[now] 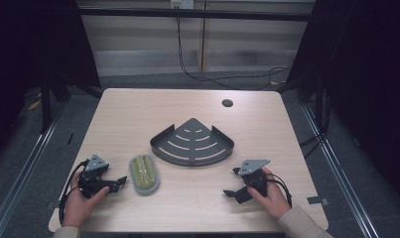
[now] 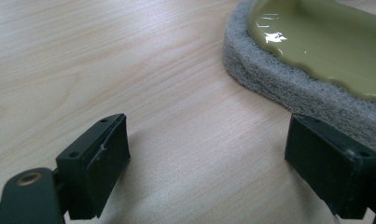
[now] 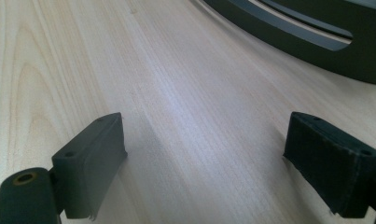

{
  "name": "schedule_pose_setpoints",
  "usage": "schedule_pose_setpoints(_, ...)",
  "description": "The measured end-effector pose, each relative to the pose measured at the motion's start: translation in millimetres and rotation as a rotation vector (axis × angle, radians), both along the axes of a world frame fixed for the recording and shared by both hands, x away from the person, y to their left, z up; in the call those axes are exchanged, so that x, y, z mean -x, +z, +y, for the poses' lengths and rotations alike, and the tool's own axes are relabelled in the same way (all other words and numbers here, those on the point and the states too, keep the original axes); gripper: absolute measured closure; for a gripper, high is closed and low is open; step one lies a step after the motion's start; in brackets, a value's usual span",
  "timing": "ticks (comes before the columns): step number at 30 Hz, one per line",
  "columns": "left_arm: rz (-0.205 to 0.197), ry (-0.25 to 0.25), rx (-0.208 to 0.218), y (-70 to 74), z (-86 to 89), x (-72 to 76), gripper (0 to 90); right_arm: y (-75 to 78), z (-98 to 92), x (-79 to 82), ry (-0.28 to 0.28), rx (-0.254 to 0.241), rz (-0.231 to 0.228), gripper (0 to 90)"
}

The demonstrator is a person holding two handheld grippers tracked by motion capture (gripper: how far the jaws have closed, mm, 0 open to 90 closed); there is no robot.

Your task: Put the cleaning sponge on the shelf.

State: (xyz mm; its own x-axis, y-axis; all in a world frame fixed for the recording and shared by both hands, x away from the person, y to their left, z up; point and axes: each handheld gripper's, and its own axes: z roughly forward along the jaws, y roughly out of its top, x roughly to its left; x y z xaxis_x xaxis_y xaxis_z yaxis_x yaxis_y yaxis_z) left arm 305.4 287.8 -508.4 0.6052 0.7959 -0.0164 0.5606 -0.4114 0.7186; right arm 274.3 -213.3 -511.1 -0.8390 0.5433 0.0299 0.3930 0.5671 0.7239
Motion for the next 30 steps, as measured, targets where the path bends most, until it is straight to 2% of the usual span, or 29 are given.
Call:
schedule_pose_setpoints(2,0.010,0.012,-0.002,1.1,-1.6,0.1,13.1,0.0,0.0,0.0,0.000,0.000,0.001,11.5)
schedule_pose_setpoints(3,0.046,0.020,-0.018,4.9,-3.8,-0.8,13.3,0.0,0.0,0.0,0.000,0.000,0.001,11.5)
schedule_pose_setpoints(4,0.046,0.020,-0.018,4.9,-3.8,-0.8,13.9,0.0,0.0,0.0,0.000,0.000,0.001,11.5)
schedule_pose_setpoints(5,0.112,0.051,-0.033,11.4,-7.3,-2.1,16.2,0.0,0.0,0.0,0.000,0.000,0.001,11.5)
schedule_pose_setpoints(6,0.112,0.051,-0.033,11.4,-7.3,-2.1,16.5,0.0,0.0,0.0,0.000,0.000,0.001,11.5)
schedule_pose_setpoints(9,0.225,0.087,-0.009,21.3,-11.0,-4.5,18.4,0.1,-0.1,0.1,-0.001,0.002,-0.001,11.5)
schedule_pose_setpoints(10,0.249,0.087,-0.018,25.5,-12.6,-5.0,18.4,0.1,-0.1,0.1,-0.001,0.002,-0.001,11.5)
schedule_pose_setpoints(13,0.341,0.084,-0.083,42.7,-17.7,-8.2,18.4,0.0,0.0,0.1,0.000,0.000,0.001,11.6)
schedule_pose_setpoints(14,0.363,0.079,-0.089,47.4,-18.2,-9.5,18.4,0.0,0.0,0.1,-0.002,0.001,0.000,11.6)
schedule_pose_setpoints(16,0.406,0.079,-0.077,60.3,-21.9,-13.4,18.1,0.0,0.0,0.1,-0.001,0.001,0.000,11.6)
schedule_pose_setpoints(23,0.465,0.105,-0.088,86.6,-33.9,-25.4,16.0,0.0,0.1,0.2,-0.002,-0.001,0.001,11.6)
schedule_pose_setpoints(30,0.540,0.134,-0.098,93.3,-48.8,-34.5,15.8,0.1,0.0,0.4,-0.004,0.002,0.000,11.6)
